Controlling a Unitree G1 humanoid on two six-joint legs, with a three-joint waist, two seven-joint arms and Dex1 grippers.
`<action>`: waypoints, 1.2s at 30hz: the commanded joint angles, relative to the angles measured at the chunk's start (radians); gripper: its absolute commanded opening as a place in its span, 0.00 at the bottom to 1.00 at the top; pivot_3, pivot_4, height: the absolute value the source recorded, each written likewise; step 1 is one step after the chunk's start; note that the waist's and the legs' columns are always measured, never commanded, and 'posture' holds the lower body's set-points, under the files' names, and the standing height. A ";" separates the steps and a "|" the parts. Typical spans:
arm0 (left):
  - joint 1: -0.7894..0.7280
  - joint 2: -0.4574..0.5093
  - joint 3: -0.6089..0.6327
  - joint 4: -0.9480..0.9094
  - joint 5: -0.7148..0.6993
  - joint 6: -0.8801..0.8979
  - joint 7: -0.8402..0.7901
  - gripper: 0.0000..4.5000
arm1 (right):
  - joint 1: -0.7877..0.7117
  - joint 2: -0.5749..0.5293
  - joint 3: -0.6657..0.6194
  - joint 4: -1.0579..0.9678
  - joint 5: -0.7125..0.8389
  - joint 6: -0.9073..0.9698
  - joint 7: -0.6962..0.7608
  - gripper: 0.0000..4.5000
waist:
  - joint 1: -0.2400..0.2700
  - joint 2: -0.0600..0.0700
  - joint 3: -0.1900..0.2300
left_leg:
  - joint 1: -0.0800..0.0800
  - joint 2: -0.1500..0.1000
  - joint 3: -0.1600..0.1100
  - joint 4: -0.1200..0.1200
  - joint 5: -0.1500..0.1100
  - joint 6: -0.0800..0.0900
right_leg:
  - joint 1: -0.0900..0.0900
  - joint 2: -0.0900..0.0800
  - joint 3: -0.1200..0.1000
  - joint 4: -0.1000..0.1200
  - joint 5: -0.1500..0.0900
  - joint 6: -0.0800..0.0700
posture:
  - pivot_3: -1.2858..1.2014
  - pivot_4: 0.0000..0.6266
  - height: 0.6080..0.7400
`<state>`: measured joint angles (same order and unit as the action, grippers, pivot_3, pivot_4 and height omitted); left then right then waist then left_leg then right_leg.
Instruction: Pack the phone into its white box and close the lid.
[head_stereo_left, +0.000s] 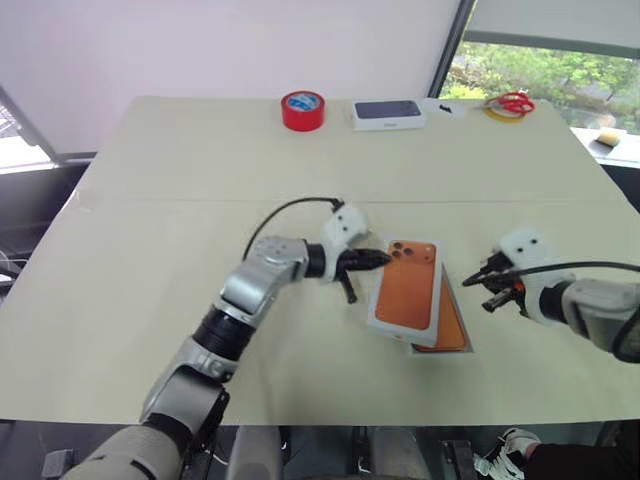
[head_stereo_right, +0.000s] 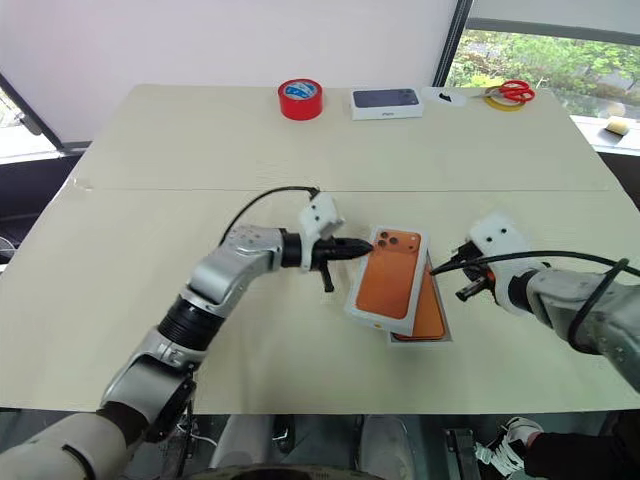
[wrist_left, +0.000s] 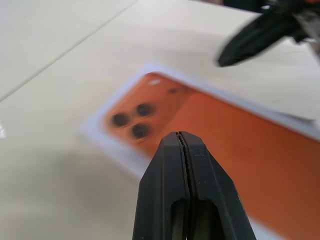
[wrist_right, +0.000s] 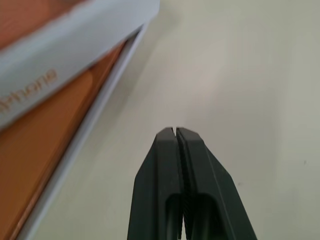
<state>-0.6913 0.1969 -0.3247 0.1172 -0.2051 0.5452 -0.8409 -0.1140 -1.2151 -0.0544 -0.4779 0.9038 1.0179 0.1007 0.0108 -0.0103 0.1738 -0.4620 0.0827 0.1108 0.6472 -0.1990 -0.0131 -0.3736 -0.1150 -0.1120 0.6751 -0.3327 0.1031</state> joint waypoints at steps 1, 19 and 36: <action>0.003 0.035 0.009 0.003 0.033 0.030 0.029 0.00 | -0.019 0.043 -0.020 -0.045 -0.061 -0.015 0.037 0.02 | 0.002 0.000 0.000 | 0.000 0.000 0.000 0.000 0.000 0.000 | 0.000 0.000 0.000 0.000 0.000 0.000 | 0.52 0.24 0.93; 0.005 -0.036 -0.125 0.004 0.051 0.036 -0.058 0.00 | -0.063 0.186 -0.005 -0.131 -0.217 0.075 0.154 0.02 | 0.002 0.000 0.000 | 0.000 0.000 0.000 0.000 0.000 0.000 | 0.001 -0.001 0.000 0.000 0.000 0.000 | 0.52 0.24 0.93; 0.020 -0.074 -0.188 -0.063 0.048 0.056 -0.124 0.00 | 0.098 0.172 -0.100 -0.213 -0.309 0.106 0.274 0.02 | 0.004 0.000 0.000 | 0.000 -0.001 -0.001 0.001 0.000 0.000 | 0.001 -0.001 0.000 0.000 0.000 0.000 | 0.52 0.24 0.93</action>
<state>-0.6680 0.1431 -0.4971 0.1100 -0.1399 0.6070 -0.9538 -0.0157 -1.0451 -0.1308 -0.6340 0.5930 1.1285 0.3520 0.0146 -0.0106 0.1739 -0.4622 0.0820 0.1103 0.6479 -0.1991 -0.0131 -0.3725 -0.1157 -0.1123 0.6748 -0.3326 0.1031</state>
